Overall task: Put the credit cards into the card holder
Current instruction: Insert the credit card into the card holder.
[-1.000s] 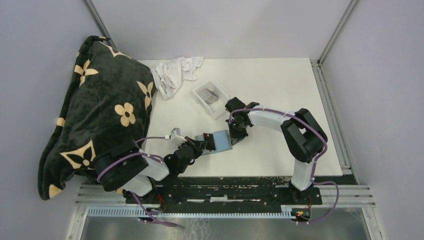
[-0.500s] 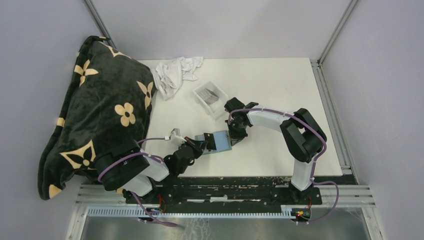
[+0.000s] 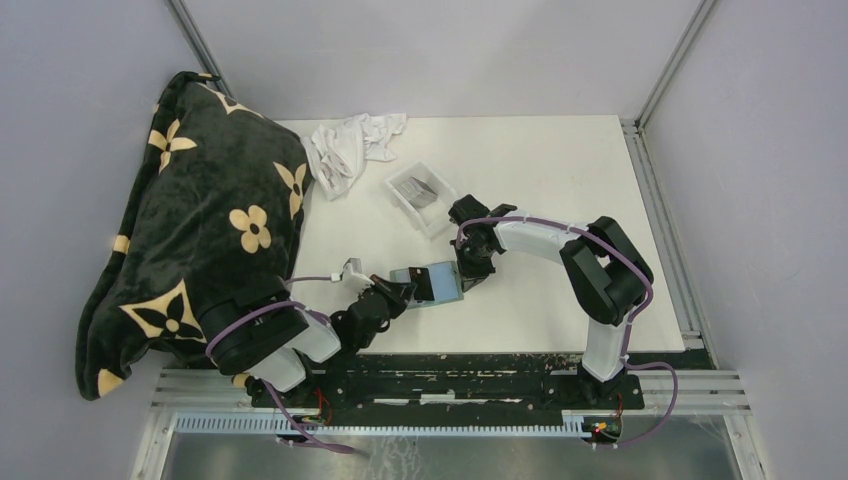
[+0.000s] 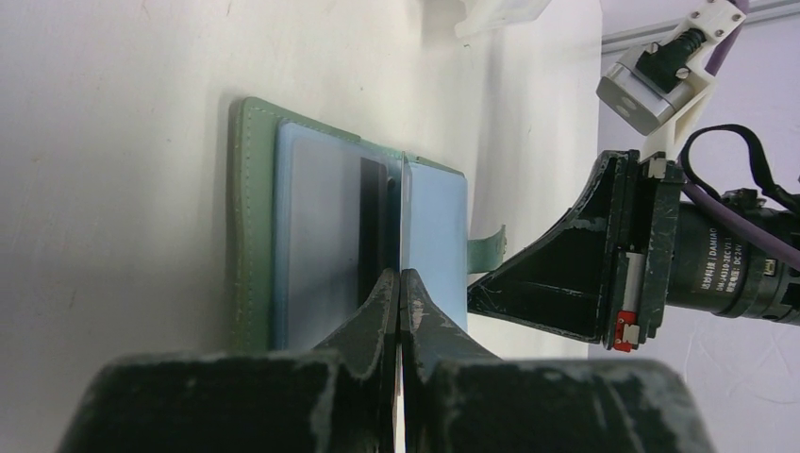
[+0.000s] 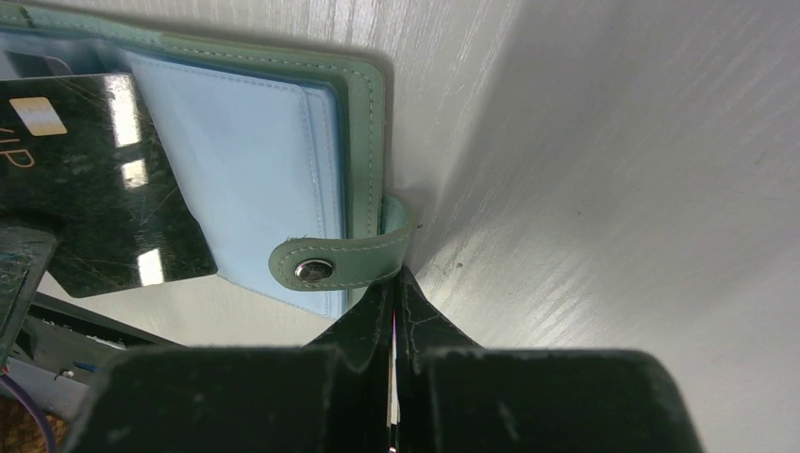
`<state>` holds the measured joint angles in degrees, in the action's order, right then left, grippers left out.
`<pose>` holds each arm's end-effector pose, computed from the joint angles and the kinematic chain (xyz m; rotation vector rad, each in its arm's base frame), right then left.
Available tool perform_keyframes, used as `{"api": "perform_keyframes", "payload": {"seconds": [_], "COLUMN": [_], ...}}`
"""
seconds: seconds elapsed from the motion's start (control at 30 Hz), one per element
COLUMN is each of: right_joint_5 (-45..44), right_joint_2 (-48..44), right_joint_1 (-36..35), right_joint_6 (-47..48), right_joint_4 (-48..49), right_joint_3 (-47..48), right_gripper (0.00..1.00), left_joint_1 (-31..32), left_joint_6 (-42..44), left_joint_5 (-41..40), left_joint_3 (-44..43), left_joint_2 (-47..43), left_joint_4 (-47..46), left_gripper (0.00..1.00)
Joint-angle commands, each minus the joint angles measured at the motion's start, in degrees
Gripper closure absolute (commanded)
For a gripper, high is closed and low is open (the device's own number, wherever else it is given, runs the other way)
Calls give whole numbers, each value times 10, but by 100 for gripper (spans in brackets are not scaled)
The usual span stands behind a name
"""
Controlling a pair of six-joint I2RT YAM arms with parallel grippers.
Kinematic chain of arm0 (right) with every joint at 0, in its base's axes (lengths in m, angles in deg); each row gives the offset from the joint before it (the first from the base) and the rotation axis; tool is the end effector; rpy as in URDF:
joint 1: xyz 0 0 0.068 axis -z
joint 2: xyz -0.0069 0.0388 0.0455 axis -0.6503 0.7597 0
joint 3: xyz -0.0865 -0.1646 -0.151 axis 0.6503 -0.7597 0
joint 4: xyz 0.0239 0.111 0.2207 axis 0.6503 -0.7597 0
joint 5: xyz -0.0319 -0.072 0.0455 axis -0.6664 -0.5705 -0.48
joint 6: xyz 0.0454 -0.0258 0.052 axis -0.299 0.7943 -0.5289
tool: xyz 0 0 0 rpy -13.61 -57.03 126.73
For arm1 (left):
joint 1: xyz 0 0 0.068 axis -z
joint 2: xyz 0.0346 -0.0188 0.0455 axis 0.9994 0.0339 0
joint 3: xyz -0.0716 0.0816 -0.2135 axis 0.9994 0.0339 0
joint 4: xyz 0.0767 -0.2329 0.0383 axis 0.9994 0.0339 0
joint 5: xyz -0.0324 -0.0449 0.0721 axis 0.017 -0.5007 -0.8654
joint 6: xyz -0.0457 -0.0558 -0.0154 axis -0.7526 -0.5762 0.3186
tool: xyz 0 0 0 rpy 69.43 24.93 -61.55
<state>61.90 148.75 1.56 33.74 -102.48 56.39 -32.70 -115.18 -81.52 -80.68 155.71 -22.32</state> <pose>0.2569 0.2204 0.1019 -0.2514 2.9954 0.4018 0.1532 -0.1658 0.0763 -0.7186 1.9095 -0.9859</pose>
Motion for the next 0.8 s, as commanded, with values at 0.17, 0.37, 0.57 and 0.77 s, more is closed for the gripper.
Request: {"api": "perform_keyframes", "payload": {"seconds": [0.17, 0.37, 0.57, 0.77], "right_joint_5": [-15, -14, -14, -16], "right_joint_2": [16, 19, 22, 24], "right_joint_1": [-5, -5, -6, -7], "right_joint_6": [10, 11, 11, 12], "right_joint_4": [2, 0, -2, -4], "right_joint_3": [-3, -3, -1, 0], "right_gripper": [99, 99, 99, 99], "left_joint_1": [6, 7, 8, 8], "left_joint_6": [-12, -19, -22, -24], "left_joint_5": [-17, -17, -17, -17], "left_joint_3": [-1, 0, -2, 6], "left_joint_2": [33, 53, 66, 76], "left_joint_4": [-44, -63, -70, -76], "left_gripper": [97, 97, 97, 97]}}
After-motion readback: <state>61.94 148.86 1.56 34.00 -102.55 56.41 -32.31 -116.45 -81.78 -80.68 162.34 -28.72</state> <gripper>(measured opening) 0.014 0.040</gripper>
